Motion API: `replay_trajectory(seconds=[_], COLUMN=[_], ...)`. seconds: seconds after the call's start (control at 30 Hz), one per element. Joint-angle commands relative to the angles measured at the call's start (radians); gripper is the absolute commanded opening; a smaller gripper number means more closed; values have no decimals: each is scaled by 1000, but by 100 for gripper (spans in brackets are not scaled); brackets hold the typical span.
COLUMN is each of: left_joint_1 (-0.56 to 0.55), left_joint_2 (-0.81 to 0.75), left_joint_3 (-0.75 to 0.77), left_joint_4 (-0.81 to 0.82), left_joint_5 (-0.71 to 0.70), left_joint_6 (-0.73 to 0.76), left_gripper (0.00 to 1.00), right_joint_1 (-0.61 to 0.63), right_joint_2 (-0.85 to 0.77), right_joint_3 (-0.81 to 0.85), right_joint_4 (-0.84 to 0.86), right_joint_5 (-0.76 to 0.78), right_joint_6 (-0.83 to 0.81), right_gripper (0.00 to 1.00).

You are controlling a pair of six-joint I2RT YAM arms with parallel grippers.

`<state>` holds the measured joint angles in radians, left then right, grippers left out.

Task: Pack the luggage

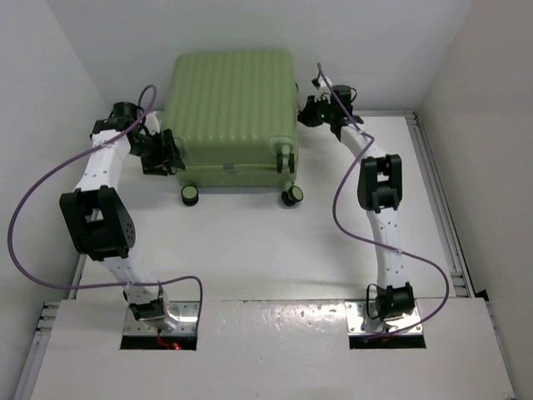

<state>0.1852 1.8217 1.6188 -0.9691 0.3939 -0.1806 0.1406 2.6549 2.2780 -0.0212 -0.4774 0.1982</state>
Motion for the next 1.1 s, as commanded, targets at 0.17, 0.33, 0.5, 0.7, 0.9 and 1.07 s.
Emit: replay_trajectory(seconds=[0.17, 0.33, 0.5, 0.7, 0.9, 1.07], left_joint_1=[82, 94, 103, 125, 135, 145], left_joint_2=[59, 22, 11, 11, 57, 47], left_joint_3=[-102, -134, -157, -146, -111, -50], left_joint_4=[351, 363, 372, 382, 382, 395], left_joint_5=[-328, -342, -363, -406, -382, -256], left_joint_6=[-65, -65, -65, -46, -46, 30], left_gripper=[6, 2, 2, 2, 1, 28], right_joint_1=[-22, -56, -87, -133, -133, -116], right_joint_2=[-36, -207, -370, -466, -376, -335], right_joint_3=[-129, -274, -493, -600, -508, -454], right_joint_4=[567, 622, 664, 667, 624, 606], right_joint_5=[570, 554, 513, 505, 500, 441], right_joint_6=[-3, 29, 49, 56, 37, 40], right_gripper=[0, 0, 0, 0, 0, 9])
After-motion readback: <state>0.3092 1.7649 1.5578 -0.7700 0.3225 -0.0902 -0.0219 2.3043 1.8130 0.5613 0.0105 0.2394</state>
